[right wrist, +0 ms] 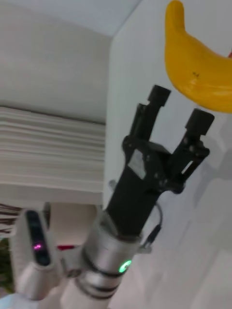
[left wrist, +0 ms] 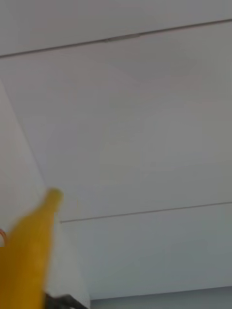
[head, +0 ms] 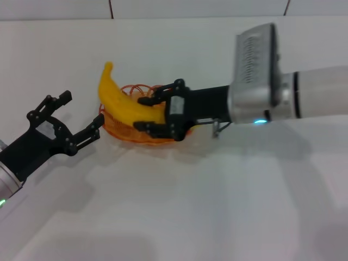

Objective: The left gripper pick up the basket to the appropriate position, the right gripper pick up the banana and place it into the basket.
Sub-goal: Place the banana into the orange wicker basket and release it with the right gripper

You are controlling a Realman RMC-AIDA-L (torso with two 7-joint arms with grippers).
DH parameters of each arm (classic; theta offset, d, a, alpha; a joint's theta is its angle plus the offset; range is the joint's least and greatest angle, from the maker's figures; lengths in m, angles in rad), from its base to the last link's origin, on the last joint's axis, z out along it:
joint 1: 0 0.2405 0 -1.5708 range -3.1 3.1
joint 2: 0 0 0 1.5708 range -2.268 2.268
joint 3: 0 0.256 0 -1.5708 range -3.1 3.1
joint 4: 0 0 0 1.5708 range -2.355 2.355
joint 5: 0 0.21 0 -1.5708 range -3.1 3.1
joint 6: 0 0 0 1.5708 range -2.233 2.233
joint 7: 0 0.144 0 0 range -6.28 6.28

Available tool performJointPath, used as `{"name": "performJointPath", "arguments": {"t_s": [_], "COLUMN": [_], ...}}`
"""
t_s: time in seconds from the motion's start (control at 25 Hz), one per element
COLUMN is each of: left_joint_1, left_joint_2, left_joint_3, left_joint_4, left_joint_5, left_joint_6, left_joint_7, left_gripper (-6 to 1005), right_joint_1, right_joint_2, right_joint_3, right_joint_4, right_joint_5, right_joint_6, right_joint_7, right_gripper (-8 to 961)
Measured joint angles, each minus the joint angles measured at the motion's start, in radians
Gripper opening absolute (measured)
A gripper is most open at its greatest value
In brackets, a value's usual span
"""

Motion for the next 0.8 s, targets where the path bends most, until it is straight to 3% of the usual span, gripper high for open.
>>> {"name": "performJointPath", "arguments": {"t_s": [0.2,0.32,0.64,0.8], "left_joint_1": [0.0,0.004,0.012,0.024], "left_joint_2": [0.0,0.0,0.0,0.003], "left_joint_3": [-0.001,-0.001,-0.001,-0.003], "left_joint_4": [0.001,0.001,0.001,0.001], "left_joint_5": [0.001,0.001,0.001,-0.001], "left_joint_6": [-0.001,-0.001,0.005,0.01], "left_joint_7": [0.0,0.0,0.0,0.001], "left_gripper": [908,908,908,908], "right_joint_1": [0.009,0.001,-0.028,-0.057], "right_joint_2": [0.003,0.003,0.0,-0.005], "right_joint_3": [-0.2,-0.27,-0.286,-0.279], "right_joint_4": [-0.035,-0.072,-0.124,-0.172], "right_joint_5": [0.107,0.143,0.167,0.167], "right_joint_6": [0.22,0.298,0.318,0.311], "right_joint_7": [-0.002,-0.003,0.006,0.008], "right_gripper": [568,577,602,798]}}
